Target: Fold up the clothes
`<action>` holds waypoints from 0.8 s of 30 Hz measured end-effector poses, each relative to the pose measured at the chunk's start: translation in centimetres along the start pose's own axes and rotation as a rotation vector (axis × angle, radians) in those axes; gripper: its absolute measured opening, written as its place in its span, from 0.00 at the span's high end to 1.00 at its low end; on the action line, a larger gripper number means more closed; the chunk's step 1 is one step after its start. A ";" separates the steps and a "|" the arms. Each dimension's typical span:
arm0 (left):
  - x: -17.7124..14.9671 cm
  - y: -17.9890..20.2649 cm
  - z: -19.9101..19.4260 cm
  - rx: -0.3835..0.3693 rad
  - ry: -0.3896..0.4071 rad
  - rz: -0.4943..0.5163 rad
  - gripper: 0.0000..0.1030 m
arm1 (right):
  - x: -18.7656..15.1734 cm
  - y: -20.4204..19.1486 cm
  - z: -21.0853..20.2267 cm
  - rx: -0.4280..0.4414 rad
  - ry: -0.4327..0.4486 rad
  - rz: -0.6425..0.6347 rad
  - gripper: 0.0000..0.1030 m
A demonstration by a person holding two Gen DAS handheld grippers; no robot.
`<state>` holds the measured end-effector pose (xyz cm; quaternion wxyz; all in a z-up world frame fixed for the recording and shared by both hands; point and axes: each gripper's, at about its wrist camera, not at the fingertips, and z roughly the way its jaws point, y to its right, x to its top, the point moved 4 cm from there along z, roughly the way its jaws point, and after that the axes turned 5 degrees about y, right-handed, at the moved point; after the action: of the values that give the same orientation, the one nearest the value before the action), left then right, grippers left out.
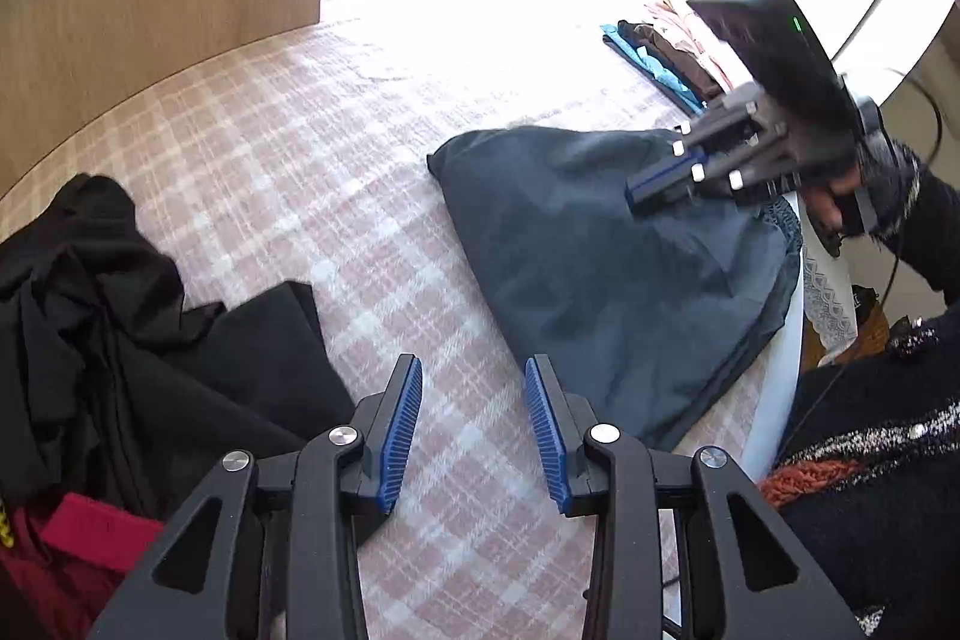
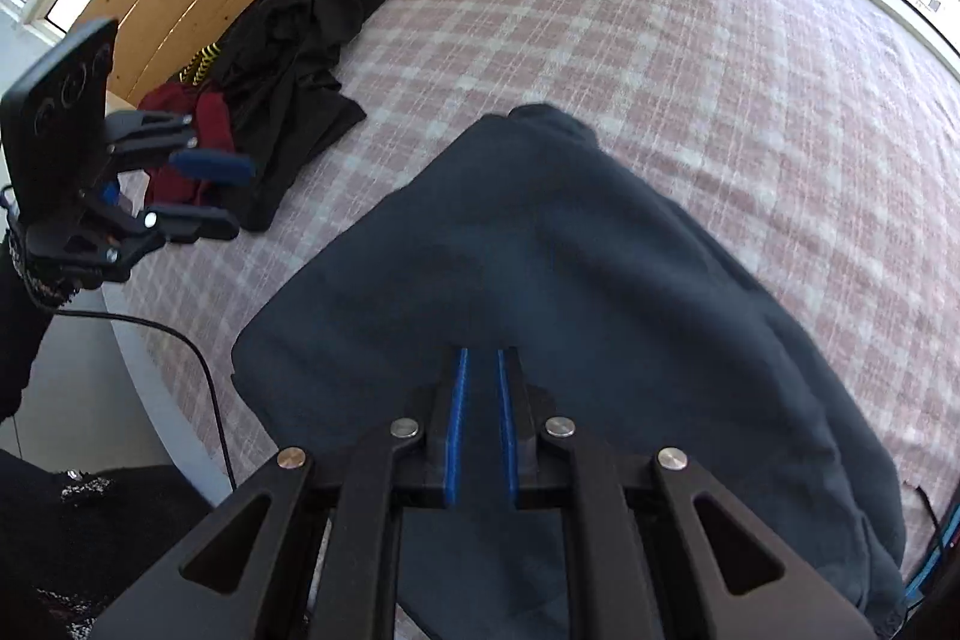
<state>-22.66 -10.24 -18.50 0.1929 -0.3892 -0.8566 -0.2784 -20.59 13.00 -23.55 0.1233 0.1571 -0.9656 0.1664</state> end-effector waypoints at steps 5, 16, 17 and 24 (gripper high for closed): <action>2.9 1.6 5.4 -0.051 -0.091 0.089 0.66 | -5.5 -2.1 0.6 0.028 -0.002 0.031 0.89; -0.6 1.2 7.3 -0.156 -0.280 -0.216 0.53 | -14.4 2.9 -2.5 -0.212 0.009 0.306 0.87; -0.6 1.4 7.6 -0.162 -0.286 -0.229 0.52 | -14.5 2.6 -2.8 -0.239 0.023 0.280 0.87; 0.8 3.6 8.3 -0.154 -0.250 -0.162 0.97 | -15.7 3.4 -6.6 -0.330 0.153 0.417 0.87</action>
<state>-21.31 -2.63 -23.29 0.0312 -0.3641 -0.8787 -0.3073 -6.14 22.51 -23.07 0.1829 -0.0803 -0.9790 0.0401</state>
